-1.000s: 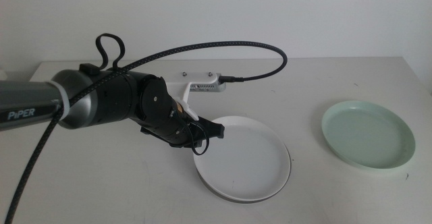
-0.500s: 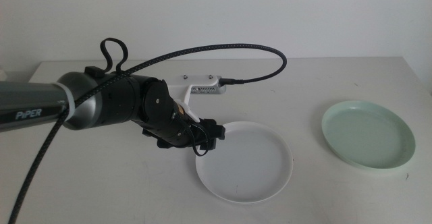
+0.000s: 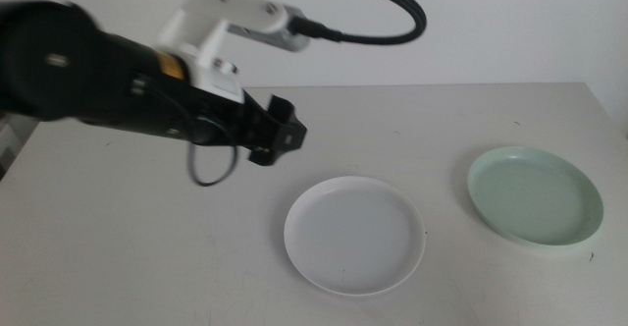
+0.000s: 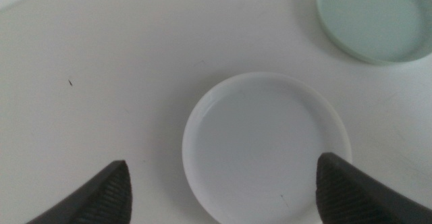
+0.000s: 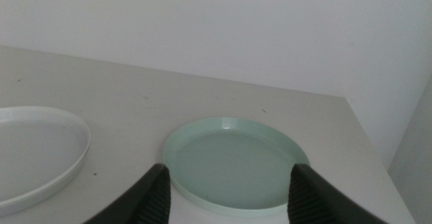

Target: Stack the three bowls on top of each other.

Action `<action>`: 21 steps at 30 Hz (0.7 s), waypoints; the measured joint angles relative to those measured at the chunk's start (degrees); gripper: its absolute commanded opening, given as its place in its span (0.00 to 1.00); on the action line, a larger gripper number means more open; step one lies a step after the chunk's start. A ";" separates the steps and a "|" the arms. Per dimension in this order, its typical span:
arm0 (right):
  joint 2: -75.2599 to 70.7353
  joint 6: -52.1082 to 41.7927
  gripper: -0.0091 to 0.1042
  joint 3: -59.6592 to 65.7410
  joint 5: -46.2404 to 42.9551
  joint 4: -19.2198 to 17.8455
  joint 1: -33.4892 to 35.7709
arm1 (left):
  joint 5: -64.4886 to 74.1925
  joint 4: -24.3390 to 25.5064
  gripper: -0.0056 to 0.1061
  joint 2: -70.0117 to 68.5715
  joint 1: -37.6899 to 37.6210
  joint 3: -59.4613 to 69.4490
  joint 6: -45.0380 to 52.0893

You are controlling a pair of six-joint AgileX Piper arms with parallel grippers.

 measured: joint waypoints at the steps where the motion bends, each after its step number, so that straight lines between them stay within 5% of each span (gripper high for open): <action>1: 0.00 0.00 0.48 0.00 0.00 0.00 0.00 | 1.35 0.01 0.99 -2.65 0.00 0.00 1.08; 21: 0.00 0.00 0.48 0.00 0.00 0.00 0.00 | 17.89 -0.01 0.99 -26.85 0.00 0.00 4.03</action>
